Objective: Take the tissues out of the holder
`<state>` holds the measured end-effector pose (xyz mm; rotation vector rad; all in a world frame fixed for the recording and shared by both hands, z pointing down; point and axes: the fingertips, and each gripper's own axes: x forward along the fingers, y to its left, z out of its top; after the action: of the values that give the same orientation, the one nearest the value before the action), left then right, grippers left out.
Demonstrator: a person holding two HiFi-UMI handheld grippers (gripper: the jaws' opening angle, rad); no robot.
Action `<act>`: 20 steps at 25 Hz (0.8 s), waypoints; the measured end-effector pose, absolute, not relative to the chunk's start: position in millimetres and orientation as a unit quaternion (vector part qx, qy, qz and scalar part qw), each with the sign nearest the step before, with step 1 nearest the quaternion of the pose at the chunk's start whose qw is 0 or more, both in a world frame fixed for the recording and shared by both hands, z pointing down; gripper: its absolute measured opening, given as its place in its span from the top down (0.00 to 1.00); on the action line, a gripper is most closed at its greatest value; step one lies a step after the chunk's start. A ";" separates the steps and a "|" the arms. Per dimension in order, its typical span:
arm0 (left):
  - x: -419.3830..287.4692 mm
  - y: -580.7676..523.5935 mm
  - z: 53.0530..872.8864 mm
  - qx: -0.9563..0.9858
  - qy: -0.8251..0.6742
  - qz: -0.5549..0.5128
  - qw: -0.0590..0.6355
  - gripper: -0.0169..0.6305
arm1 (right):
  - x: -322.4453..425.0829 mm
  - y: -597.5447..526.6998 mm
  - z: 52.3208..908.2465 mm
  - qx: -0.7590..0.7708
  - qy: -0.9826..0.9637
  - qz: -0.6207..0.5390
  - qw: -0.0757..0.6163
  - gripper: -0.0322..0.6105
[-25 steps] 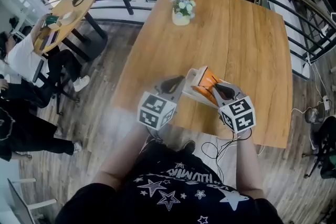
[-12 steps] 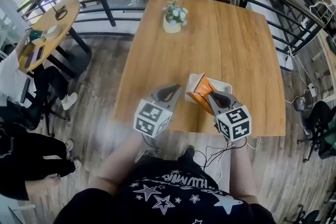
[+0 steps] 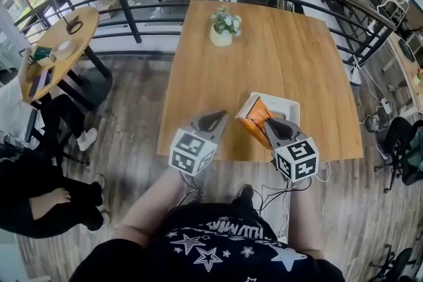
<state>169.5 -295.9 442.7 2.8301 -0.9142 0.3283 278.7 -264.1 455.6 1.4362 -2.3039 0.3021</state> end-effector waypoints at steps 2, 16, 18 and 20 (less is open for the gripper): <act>160.6 -293.7 442.9 0.947 -0.294 0.108 0.076 0.95 | 270.1 -258.2 454.4 0.526 -0.819 0.112 0.197 0.90; 111.9 -258.2 434.3 0.971 -0.196 0.107 0.082 0.95 | 219.4 -208.8 438.5 0.626 -0.752 0.136 0.158 0.91; 108.3 -251.7 435.4 0.974 -0.183 0.108 0.083 0.95 | 216.7 -200.3 438.0 0.638 -0.741 0.139 0.159 0.91; 104.8 -247.2 437.9 0.974 -0.177 0.110 0.085 0.95 | 213.9 -192.1 438.6 0.644 -0.734 0.140 0.163 0.91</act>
<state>104.8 -247.2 437.9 2.9065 -0.5277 0.3291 213.9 -192.1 438.6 1.8383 -2.0932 0.3985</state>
